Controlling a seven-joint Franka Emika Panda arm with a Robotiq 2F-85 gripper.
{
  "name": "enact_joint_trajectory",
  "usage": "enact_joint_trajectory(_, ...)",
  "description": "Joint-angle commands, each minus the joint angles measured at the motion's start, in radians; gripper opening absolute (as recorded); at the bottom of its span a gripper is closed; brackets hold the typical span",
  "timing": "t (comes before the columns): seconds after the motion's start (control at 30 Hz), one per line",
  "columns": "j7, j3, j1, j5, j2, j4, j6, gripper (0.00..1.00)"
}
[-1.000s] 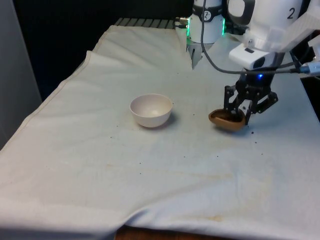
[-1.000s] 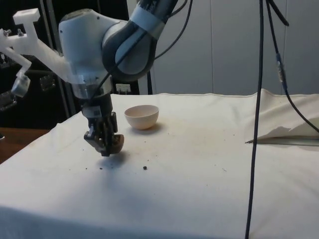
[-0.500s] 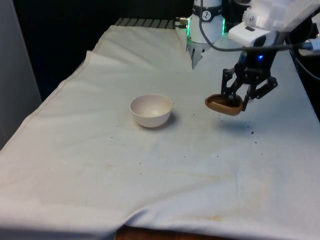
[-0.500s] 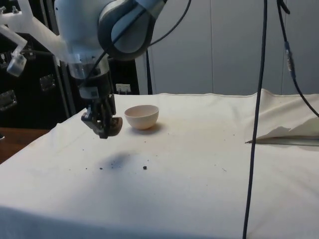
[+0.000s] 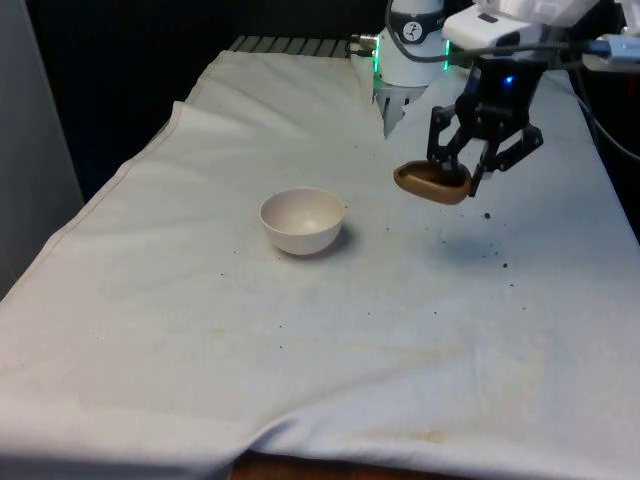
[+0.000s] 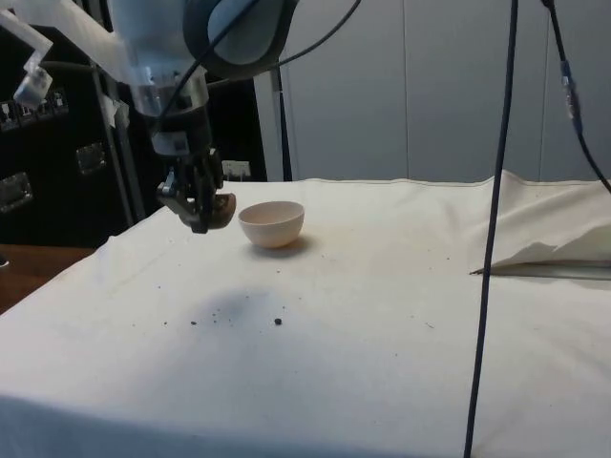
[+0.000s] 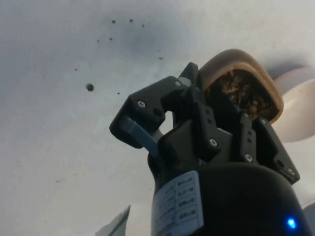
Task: Pour the coffee beans from the cup into the bowl.
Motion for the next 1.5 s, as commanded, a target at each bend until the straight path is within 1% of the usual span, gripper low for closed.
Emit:
enact_joint_trajectory(0.0, -0.015, 0.003, -0.011, 0.012, -0.013, -0.008, -0.003, 0.05)
enact_joint_trajectory(0.23, -0.036, -0.015, -0.021, 0.019, -0.036, -0.012, -0.014, 0.05)
enact_joint_trajectory(0.27, -0.028, -0.023, -0.014, 0.009, -0.031, -0.005, -0.016, 0.05)
enact_joint_trajectory(0.3, -0.043, -0.021, -0.023, 0.022, -0.041, -0.013, -0.015, 0.05)
enact_joint_trajectory(0.33, -0.047, -0.023, -0.026, 0.024, -0.043, -0.013, -0.016, 0.05)
enact_joint_trajectory(0.53, -0.076, -0.041, -0.036, 0.043, -0.052, -0.014, -0.012, 0.05)
enact_joint_trajectory(0.57, -0.065, -0.048, -0.026, 0.03, -0.046, -0.007, -0.019, 0.05)
enact_joint_trajectory(0.6, -0.082, -0.044, -0.037, 0.048, -0.053, -0.014, -0.011, 0.05)
enact_joint_trajectory(0.7, -0.097, -0.052, -0.04, 0.061, -0.057, -0.014, -0.007, 0.05)
enact_joint_trajectory(0.8, -0.125, -0.064, -0.044, 0.09, -0.062, -0.014, 0.0, 0.05)
enact_joint_trajectory(0.83, -0.132, -0.067, -0.044, 0.097, -0.063, -0.014, 0.002, 0.05)
enact_joint_trajectory(0.87, -0.122, -0.076, -0.034, 0.085, -0.058, -0.007, -0.009, 0.05)
enact_joint_trajectory(0.9, -0.139, -0.07, -0.044, 0.104, -0.065, -0.014, 0.003, 0.05)
enact_joint_trajectory(1.1, -0.188, -0.087, -0.05, 0.158, -0.074, -0.013, 0.006, 0.05)
enact_joint_trajectory(1.13, -0.173, -0.093, -0.04, 0.14, -0.069, -0.007, -0.006, 0.05)
enact_joint_trajectory(1.17, -0.195, -0.089, -0.051, 0.166, -0.075, -0.012, 0.007, 0.05)
enact_joint_trajectory(1.27, -0.218, -0.096, -0.053, 0.194, -0.08, -0.013, 0.011, 0.05)
enact_joint_trajectory(1.3, -0.233, -0.1, -0.055, 0.213, -0.082, -0.014, 0.015, 0.05)
enact_joint_trajectory(1.4, -0.256, -0.108, -0.056, 0.24, -0.084, -0.015, 0.019, 0.05)
enact_joint_trajectory(1.43, -0.244, -0.115, -0.047, 0.225, -0.079, -0.007, 0.006, 0.05)
enact_joint_trajectory(1.47, -0.266, -0.111, -0.058, 0.249, -0.085, -0.016, 0.021, 0.05)
